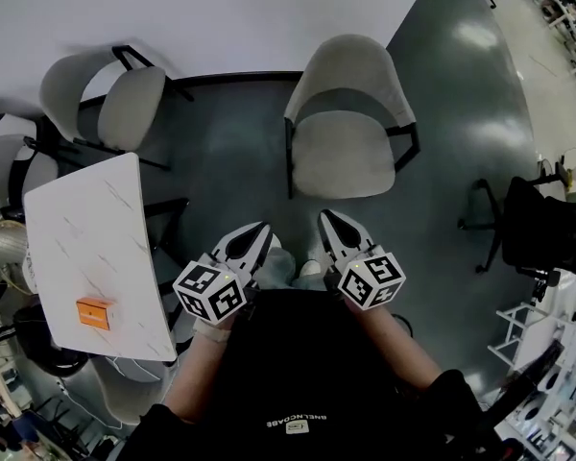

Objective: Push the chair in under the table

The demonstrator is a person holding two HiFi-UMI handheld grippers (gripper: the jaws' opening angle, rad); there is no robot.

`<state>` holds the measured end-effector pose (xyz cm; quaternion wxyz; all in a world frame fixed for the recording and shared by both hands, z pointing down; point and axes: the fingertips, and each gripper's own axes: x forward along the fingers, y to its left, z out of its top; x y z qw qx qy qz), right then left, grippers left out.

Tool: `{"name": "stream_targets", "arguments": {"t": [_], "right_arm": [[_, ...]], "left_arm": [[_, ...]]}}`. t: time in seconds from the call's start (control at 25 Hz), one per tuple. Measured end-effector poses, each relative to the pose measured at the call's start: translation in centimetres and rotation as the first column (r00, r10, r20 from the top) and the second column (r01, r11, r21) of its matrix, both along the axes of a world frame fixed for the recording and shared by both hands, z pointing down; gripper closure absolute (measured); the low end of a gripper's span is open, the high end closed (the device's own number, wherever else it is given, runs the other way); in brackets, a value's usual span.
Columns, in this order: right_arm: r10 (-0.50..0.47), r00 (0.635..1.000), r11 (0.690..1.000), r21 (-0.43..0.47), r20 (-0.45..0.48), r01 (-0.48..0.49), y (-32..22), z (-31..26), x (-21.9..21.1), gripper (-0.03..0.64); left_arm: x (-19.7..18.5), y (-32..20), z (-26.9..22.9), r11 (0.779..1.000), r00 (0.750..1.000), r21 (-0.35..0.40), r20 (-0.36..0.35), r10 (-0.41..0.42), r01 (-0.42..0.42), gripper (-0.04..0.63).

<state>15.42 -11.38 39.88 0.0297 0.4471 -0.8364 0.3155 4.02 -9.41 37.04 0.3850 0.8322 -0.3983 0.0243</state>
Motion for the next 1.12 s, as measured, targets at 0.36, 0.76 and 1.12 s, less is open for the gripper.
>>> {"name": "stream_targets", "arguments": {"t": [0.36, 0.76, 1.12], "right_arm": [[0.046, 0.998, 0.999, -0.01, -0.038, -0.046, -6.9, 0.8, 0.2, 0.603], [0.009, 0.988, 0.997, -0.071, -0.152, -0.02, -14.0, 4.6, 7.8, 0.6], [-0.054, 0.962, 0.986, -0.167, -0.269, 0.009, -20.8, 10.8, 17.1, 0.586]], "left_arm": [[-1.4, -5.1, 1.5, 0.999, 0.999, -0.014, -0.027, 0.031, -0.031, 0.591], [1.5, -9.6, 2.1, 0.998, 1.0, -0.053, -0.022, -0.02, 0.018, 0.59], [5.2, -13.6, 2.6, 0.986, 0.99, -0.092, 0.02, -0.141, 0.142, 0.589]]}}
